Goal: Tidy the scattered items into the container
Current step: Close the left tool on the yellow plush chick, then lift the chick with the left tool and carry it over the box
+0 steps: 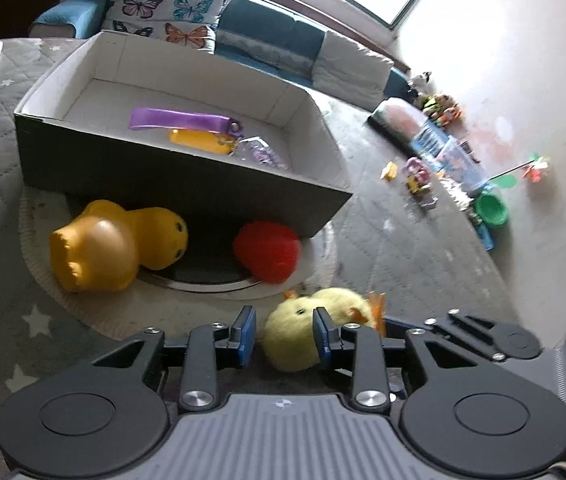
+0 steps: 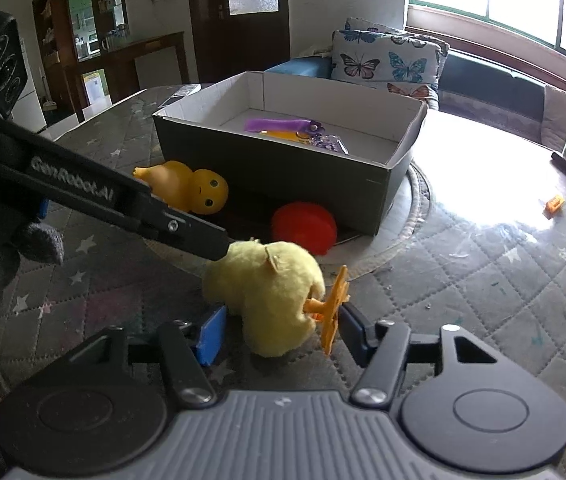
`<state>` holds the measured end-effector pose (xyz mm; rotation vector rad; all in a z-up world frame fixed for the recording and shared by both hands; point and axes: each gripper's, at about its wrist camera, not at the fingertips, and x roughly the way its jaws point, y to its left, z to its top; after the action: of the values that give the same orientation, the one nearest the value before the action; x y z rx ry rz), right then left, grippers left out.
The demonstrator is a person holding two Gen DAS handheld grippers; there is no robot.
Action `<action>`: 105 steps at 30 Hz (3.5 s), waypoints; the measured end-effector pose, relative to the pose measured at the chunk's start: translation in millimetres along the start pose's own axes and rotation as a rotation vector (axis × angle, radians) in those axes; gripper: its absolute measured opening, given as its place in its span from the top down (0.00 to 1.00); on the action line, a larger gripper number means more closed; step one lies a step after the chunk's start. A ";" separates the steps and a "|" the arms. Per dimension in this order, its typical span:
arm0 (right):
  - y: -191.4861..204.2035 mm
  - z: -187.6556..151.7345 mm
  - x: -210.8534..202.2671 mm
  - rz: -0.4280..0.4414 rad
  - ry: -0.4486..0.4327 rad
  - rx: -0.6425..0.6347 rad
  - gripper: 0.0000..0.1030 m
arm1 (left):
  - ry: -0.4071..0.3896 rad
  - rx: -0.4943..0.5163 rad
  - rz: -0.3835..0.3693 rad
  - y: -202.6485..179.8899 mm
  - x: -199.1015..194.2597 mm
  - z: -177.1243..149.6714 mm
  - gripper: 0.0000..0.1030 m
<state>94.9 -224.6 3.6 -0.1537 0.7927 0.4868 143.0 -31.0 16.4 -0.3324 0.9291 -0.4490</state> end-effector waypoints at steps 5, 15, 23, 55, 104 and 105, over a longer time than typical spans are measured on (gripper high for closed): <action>-1.5 -1.0 1.2 -0.001 -0.001 0.002 0.43 | 0.030 0.019 -0.017 -5.9 8.7 -0.9 0.66; -1.8 -1.3 2.4 0.001 -0.007 -0.024 0.46 | 0.043 0.043 -0.038 -0.5 19.2 0.5 0.60; -2.4 -0.8 4.7 -0.005 -0.014 -0.017 0.48 | 0.047 0.013 -0.087 13.2 20.4 -0.9 0.56; 8.3 46.5 -23.2 -0.041 -0.152 -0.063 0.52 | -0.111 0.056 -0.101 -3.3 -25.5 35.1 0.63; 17.8 149.5 98.7 0.083 -0.092 -0.103 0.45 | -0.121 -0.134 0.095 114.5 5.4 124.6 0.65; 18.1 149.2 96.8 0.083 -0.095 -0.102 0.45 | -0.122 -0.136 0.101 115.0 4.9 124.0 0.65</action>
<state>240.6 -127.3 39.3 -0.1912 0.6831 0.6092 273.9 75.5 29.5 -0.4301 0.8547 -0.2698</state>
